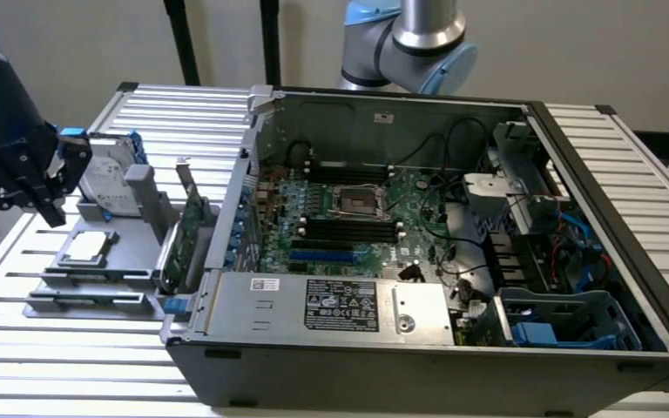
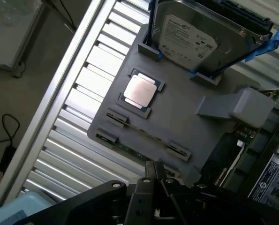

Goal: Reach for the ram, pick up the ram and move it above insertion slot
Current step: 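Pick up the ram and move it above insertion slot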

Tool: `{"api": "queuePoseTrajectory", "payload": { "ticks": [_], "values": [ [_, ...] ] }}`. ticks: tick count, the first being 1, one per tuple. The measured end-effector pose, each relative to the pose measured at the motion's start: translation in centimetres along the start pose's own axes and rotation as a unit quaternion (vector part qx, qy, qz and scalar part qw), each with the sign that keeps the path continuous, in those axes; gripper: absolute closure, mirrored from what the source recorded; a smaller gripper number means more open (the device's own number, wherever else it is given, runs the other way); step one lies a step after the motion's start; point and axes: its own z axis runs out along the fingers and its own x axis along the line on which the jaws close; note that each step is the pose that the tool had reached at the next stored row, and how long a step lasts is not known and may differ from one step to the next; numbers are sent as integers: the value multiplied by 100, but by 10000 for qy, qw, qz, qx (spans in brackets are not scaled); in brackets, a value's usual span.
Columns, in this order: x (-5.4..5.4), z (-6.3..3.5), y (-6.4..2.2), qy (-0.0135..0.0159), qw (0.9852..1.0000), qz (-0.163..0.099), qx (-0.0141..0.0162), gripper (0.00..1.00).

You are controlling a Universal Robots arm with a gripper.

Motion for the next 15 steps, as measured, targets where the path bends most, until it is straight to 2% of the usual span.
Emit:
{"api": "queuePoseTrajectory", "payload": {
  "ticks": [4,8,11,15],
  "values": [
    [0,0,1,12,9993,-367,4,89],
    [0,0,0,24,9974,-727,9,89],
    [0,1,0,32,9950,-1000,12,89],
    [0,2,0,44,9907,-1363,16,89]
  ]
}}
